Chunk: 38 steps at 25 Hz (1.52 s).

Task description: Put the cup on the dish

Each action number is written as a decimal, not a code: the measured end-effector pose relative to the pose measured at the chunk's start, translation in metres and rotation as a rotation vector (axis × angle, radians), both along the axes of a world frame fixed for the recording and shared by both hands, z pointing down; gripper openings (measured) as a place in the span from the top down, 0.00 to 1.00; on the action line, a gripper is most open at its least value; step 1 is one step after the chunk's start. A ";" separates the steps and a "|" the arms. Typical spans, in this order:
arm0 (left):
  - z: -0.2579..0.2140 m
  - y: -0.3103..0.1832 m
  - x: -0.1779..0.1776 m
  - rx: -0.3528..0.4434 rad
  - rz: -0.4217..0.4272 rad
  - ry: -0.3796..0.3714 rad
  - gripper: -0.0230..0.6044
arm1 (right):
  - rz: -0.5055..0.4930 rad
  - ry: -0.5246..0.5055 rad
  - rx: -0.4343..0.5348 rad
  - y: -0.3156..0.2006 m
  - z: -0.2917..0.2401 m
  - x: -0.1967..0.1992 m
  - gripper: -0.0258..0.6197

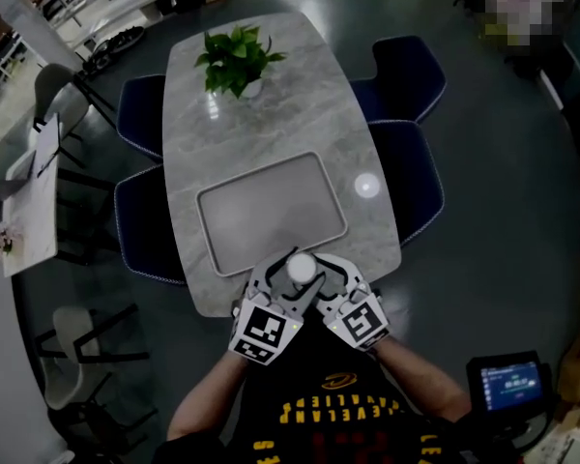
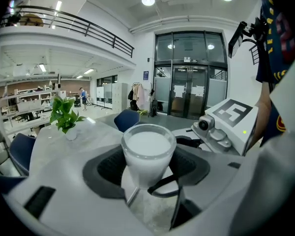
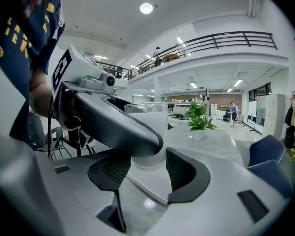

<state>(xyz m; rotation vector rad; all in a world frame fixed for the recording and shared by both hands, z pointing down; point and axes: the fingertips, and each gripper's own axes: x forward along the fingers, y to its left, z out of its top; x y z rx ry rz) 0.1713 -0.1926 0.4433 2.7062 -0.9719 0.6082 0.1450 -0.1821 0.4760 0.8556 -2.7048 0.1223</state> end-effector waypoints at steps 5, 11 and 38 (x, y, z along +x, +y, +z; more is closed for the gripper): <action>0.010 -0.022 -0.006 -0.004 0.008 -0.022 0.55 | -0.002 0.036 0.000 -0.024 0.009 -0.006 0.61; 0.024 -0.054 -0.027 -0.006 0.002 -0.013 0.55 | -0.009 0.081 0.014 -0.057 0.022 -0.026 0.61; 0.123 -0.133 -0.076 -0.126 0.011 -0.119 0.55 | -0.006 0.206 -0.137 -0.137 0.116 -0.074 0.61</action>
